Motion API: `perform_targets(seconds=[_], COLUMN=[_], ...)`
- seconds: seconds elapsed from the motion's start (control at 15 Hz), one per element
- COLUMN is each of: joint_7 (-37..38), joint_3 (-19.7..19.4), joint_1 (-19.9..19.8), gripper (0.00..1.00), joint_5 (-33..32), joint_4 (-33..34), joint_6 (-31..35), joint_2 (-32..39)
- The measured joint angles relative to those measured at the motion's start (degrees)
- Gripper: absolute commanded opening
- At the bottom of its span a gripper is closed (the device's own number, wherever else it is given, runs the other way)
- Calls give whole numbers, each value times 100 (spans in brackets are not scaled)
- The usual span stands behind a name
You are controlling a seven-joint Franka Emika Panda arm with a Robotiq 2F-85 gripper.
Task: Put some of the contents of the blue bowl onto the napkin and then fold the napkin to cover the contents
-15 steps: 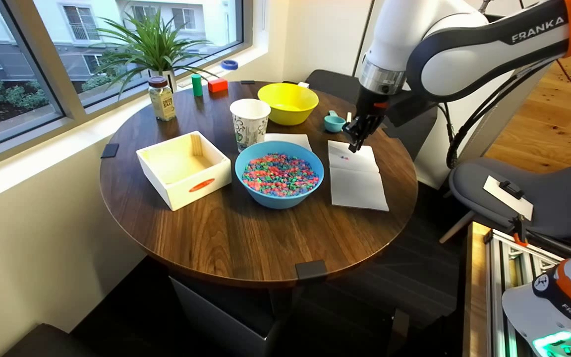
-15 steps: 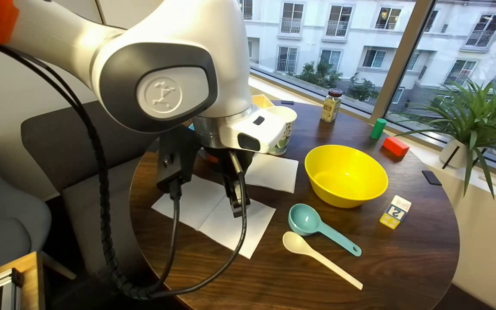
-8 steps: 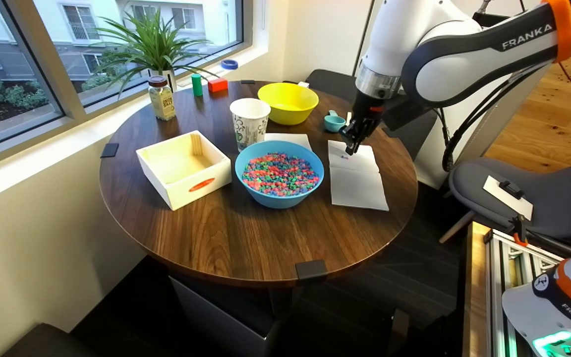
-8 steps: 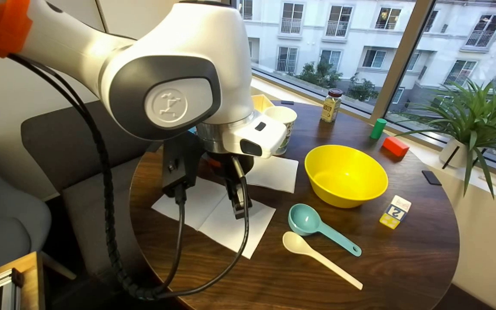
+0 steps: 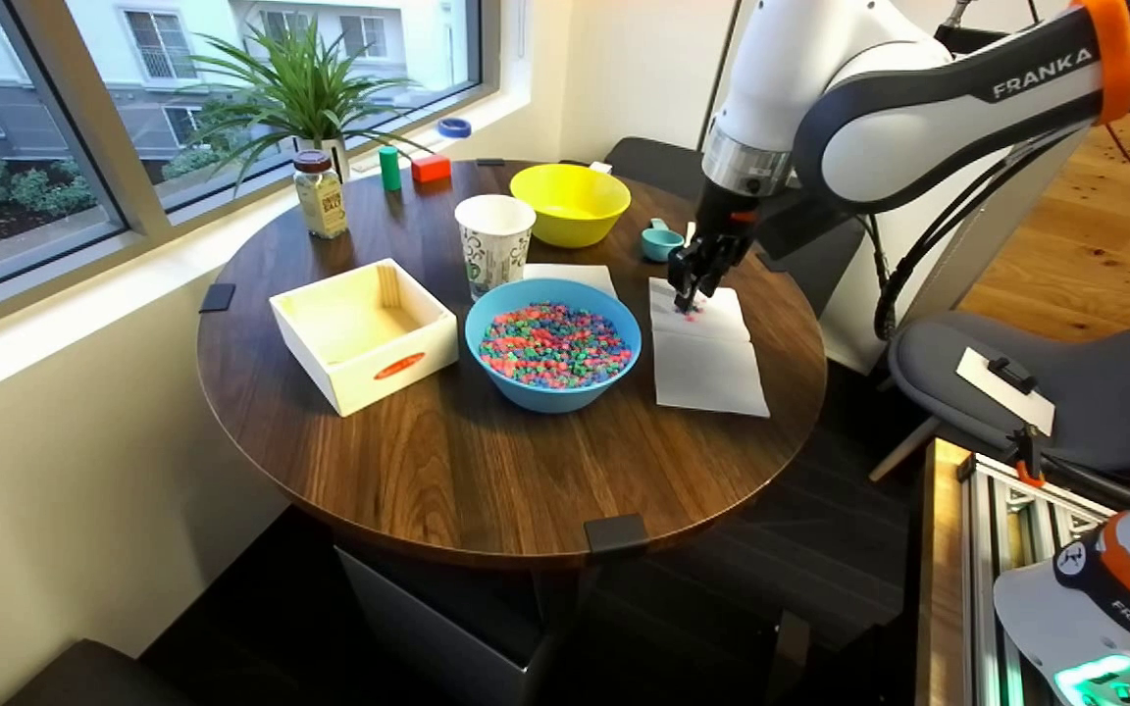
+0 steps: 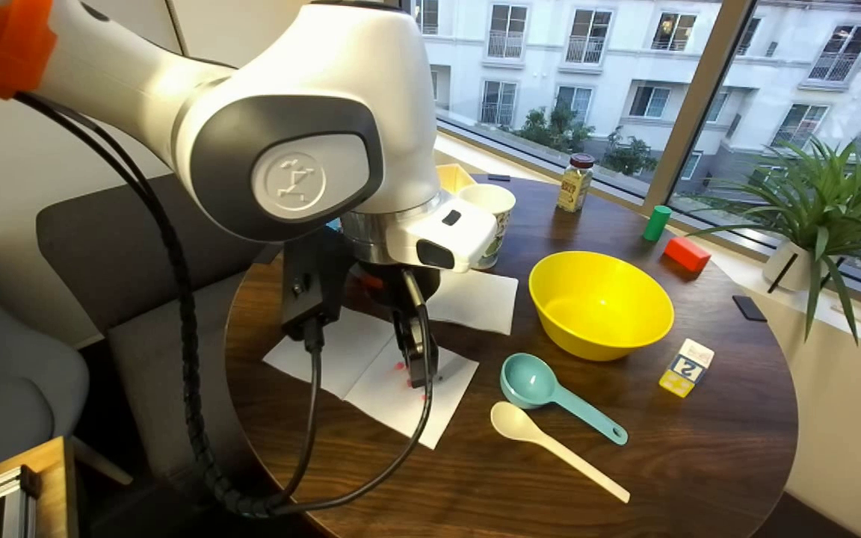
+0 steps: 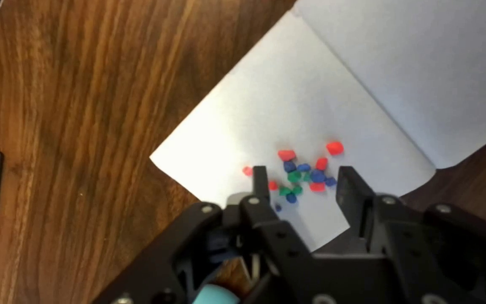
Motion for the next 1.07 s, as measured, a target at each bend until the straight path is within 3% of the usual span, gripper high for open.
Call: perform_targets(seconds=[0.07, 0.2, 0.33, 0.67, 1.07], joint_7=[0, 0, 0, 0, -28], joint_3=[1, 5, 11, 111, 426], joint_1=[2, 4, 9, 84, 357], gripper=[69, 87, 98, 100, 100], joint_5=[0, 0, 0, 19, 71], joint_4=[7, 21, 47, 84, 53], joint_6=[0, 1, 2, -116, -1009], joint_2=[0, -6, -31, -224, -614])
